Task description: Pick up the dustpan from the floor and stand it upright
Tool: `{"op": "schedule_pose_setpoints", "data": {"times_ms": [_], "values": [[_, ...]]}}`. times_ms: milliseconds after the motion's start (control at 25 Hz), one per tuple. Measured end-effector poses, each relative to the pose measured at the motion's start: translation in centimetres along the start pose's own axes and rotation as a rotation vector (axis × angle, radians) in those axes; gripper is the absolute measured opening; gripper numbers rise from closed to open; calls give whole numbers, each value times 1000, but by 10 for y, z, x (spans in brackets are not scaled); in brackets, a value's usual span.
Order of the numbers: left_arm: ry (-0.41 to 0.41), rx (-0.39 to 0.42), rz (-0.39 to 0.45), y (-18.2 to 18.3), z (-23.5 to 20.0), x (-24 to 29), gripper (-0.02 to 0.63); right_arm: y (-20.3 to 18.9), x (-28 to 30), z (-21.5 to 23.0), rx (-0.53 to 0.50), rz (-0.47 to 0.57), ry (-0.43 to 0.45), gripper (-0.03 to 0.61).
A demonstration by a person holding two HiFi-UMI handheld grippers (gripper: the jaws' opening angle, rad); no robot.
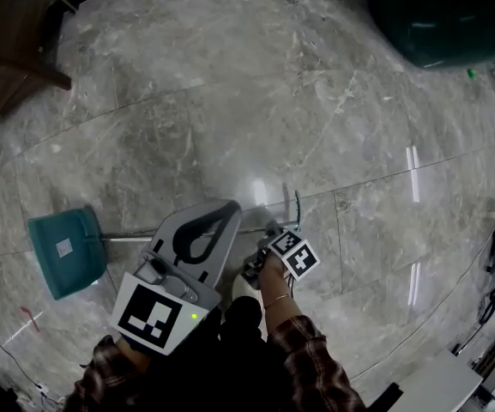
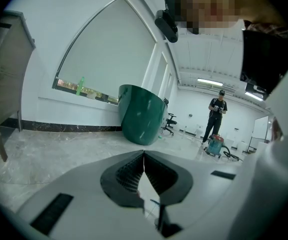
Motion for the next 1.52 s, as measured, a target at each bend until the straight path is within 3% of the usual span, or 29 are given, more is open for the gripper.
{"op": "schedule_pose_setpoints", "data": {"times_ms": [480,760,1080,1520], "values": [[17,-29,108,151,46,-4,11,137,-150,-146,-225,269,241,112],[68,-10,136,226,42,-17,11,175,-209,-227,-394,346,368,104],[260,-23,166,289,24,-75,11,149,-272,-304,-619,324,522,104],[548,12,239,320,28,-217,11,75,-366,-360,-831,300,704,103]]}}
Point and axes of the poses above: the fingertips, and each gripper's own axes: x forward along the fingers, z to its right, y out of its top, the point moved 7 cm from there along -x, backward along the fingers, and after that the axes turned 12 degrees about z, right-handed, at the moved point
